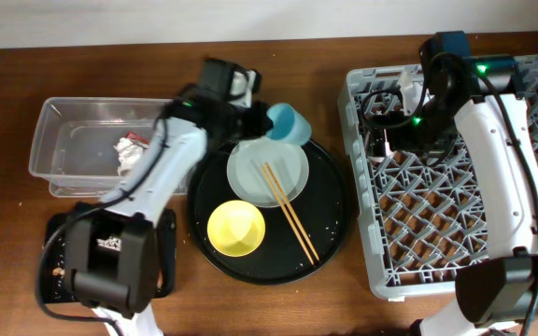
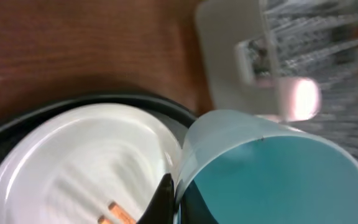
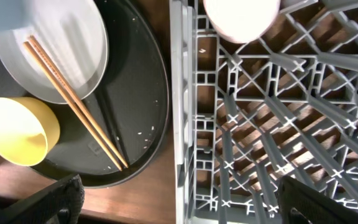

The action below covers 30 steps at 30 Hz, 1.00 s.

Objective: Sort waste into correct bins and load items into the dishwasher rack
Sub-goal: 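Lift the light-blue cup with the left gripper and hand it to the right gripper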

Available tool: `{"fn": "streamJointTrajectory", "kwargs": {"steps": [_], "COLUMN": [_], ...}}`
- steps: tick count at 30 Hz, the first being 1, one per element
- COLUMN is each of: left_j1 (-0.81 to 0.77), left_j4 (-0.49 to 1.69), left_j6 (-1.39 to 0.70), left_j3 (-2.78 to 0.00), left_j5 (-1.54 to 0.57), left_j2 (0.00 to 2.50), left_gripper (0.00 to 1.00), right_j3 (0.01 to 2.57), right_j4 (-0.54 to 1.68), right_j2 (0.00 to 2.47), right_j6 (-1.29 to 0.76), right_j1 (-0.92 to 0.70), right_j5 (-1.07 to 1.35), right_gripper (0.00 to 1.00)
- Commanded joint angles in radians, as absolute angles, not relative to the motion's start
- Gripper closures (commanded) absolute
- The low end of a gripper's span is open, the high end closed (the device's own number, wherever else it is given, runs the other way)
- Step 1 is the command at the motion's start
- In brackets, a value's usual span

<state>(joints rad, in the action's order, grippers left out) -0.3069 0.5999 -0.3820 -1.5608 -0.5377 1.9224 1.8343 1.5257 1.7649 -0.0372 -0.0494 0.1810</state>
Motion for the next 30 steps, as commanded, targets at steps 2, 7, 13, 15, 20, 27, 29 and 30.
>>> {"fn": "streamJointTrajectory", "kwargs": {"steps": [2,7,13,15,20,27,29,30], "left_j1": [-0.155,-0.125,-0.244,-0.284,-0.323,-0.323,-0.323,-0.323], "left_j4": [0.649,0.676,0.666,0.664,0.644,0.629,0.629,0.629], "left_j6": [-0.329,-0.207,-0.181,-0.181,-0.185,-0.185,-0.185,-0.185], "left_j3": [-1.596,-1.596,-1.596,-1.596,-1.596,-1.596,-1.596,-1.596], "left_j5": [-1.178,-1.528,-1.486,-1.42,-1.391,-1.391,-1.391,-1.391], "left_j2": [1.877,1.877,1.877,1.877,1.877,1.877,1.877,1.877], "left_gripper": [1.0,1.0,1.0,1.0,1.0,1.0,1.0,1.0], "right_j3": [1.846,1.846,1.846,1.846,1.846,1.831,1.827,1.825], "right_j4": [1.537,1.671,1.657,1.657,1.653,1.655,1.654,1.653], "right_j2": [1.76,1.76,1.76,1.76,1.76,1.76,1.76,1.761], "right_j6": [0.092,0.697,0.7,0.699,0.699,0.699,0.7,0.7], "right_j1": [-0.05,-0.05,-0.051,-0.051,-0.052,-0.063,-0.077,-0.082], "right_j5": [0.375,1.026,1.066,1.067,1.066,1.066,1.065,1.064], "right_gripper": [0.02,0.02,0.02,0.02,0.02,0.01,0.01,0.01]}}
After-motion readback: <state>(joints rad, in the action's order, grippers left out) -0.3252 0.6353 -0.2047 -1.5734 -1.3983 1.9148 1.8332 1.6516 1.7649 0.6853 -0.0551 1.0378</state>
